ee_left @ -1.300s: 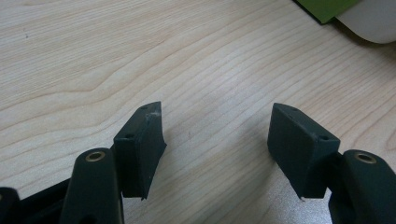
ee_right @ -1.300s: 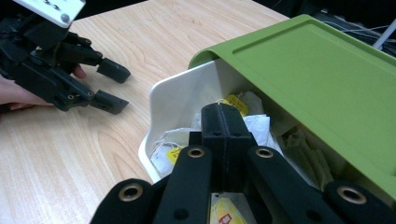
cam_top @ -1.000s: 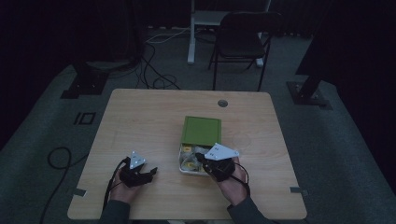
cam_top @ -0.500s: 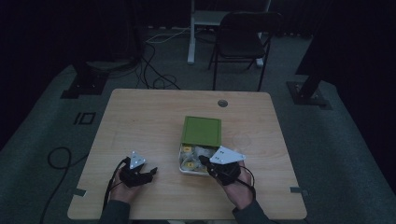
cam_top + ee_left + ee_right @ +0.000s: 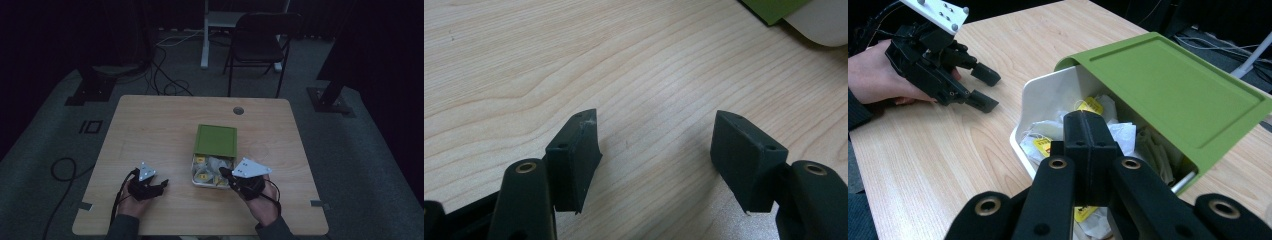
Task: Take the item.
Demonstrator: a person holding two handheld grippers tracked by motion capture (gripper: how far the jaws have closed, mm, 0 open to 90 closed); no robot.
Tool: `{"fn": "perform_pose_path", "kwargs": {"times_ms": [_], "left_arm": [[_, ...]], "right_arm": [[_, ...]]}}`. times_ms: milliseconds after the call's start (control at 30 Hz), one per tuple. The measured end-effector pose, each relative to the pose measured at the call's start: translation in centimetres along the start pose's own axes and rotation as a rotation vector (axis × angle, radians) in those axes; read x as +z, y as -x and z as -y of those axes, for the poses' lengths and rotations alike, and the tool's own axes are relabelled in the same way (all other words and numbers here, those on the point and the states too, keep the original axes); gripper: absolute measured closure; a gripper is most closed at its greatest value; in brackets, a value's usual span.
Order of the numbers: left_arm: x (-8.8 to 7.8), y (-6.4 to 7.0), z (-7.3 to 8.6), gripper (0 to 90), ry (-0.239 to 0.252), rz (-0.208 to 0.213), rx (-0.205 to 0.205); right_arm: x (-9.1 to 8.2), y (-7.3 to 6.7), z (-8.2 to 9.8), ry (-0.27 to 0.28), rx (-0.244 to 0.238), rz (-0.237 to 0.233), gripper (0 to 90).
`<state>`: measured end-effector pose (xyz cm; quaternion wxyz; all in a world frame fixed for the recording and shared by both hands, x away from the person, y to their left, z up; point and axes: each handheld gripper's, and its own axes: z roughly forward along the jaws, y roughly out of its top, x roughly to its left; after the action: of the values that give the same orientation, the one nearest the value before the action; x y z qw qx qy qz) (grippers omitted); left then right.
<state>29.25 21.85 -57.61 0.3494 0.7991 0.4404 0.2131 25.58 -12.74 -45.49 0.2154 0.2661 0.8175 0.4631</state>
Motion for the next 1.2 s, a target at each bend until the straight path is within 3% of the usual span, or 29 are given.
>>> {"fn": "perform_pose_path", "kwargs": {"times_ms": [433,1200], "left_arm": [[0.0,0.0,0.0,37.0,0.0,0.0,-0.001],[0.0,0.0,0.0,37.0,0.0,0.0,-0.001]], "right_arm": [[-1.7,1.0,0.3,0.023,0.027,0.003,90.0],[-4.0,2.7,0.6,0.047,0.041,0.06,90.0]]}}
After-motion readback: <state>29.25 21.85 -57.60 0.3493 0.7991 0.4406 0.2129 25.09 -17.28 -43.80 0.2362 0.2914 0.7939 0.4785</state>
